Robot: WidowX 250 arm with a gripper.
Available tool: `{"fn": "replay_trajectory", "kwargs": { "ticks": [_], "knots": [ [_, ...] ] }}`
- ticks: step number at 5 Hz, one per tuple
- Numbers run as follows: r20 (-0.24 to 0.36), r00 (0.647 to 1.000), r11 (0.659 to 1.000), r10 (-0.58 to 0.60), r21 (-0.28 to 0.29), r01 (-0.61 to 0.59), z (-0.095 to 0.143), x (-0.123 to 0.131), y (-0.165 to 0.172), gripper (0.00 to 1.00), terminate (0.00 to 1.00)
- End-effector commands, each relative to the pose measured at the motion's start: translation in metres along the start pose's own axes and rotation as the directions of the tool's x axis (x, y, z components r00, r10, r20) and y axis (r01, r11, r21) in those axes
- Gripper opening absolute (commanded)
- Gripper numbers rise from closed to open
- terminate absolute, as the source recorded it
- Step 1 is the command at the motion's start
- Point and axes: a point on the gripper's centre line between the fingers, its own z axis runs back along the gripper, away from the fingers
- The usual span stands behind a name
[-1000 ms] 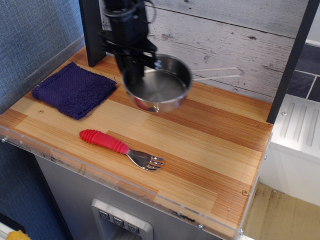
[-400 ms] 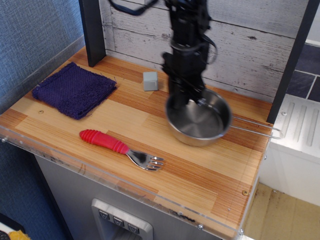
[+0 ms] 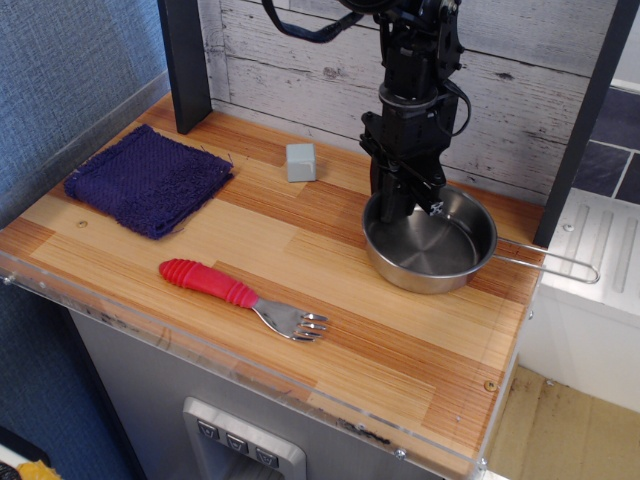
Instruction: Move the pot to the top right corner of the table.
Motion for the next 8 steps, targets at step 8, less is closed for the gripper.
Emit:
{"fn": "replay_trajectory", "kwargs": {
  "ticks": [8],
  "knots": [
    [0.214,0.963,0.986,0.166,-0.011,-0.167,0.104,-0.052,0.017,1.00,0.00]
  ]
}}
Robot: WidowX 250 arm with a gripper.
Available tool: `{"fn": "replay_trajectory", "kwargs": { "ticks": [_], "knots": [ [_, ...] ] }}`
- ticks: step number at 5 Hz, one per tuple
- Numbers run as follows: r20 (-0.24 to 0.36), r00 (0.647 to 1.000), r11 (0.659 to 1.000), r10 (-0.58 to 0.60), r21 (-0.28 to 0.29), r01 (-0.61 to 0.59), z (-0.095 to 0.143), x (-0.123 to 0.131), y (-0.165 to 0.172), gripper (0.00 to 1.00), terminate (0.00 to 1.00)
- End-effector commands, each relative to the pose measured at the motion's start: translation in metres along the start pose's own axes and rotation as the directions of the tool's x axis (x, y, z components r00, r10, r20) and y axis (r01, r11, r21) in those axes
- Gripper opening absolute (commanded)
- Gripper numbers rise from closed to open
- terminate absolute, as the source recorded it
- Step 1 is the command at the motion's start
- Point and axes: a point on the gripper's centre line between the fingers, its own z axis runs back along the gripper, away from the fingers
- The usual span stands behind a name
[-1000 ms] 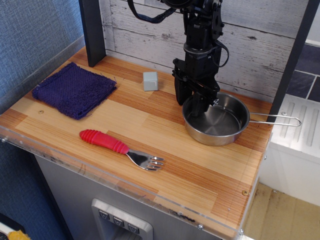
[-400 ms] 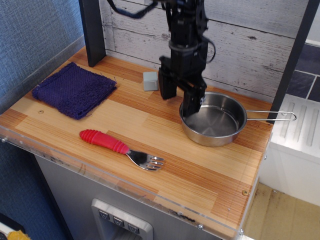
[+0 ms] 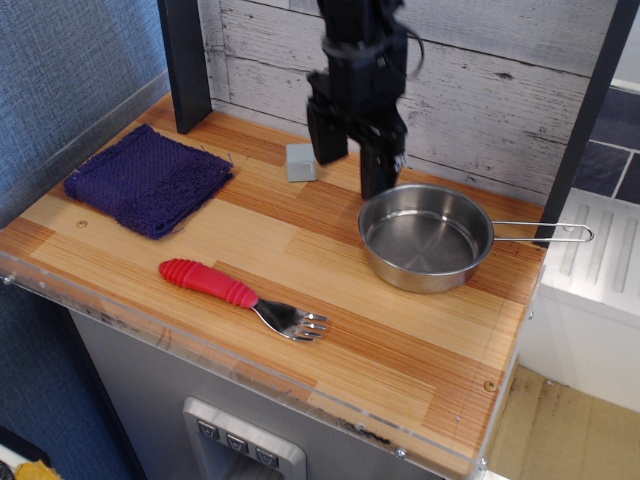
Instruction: Move the pot to the top right corner of the table.
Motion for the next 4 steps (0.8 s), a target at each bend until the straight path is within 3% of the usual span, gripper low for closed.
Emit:
{"fn": "replay_trajectory", "kwargs": {
  "ticks": [1,3,4],
  "knots": [
    [0.130,0.992,1.000,0.000,0.023,-0.003,0.0580,-0.0173,0.0067,1.00,0.00],
    [0.130,0.992,1.000,0.000,0.023,-0.003,0.0580,-0.0173,0.0067,1.00,0.00],
    [0.130,0.992,1.000,0.000,0.023,-0.003,0.0580,-0.0173,0.0067,1.00,1.00]
  ]
}}
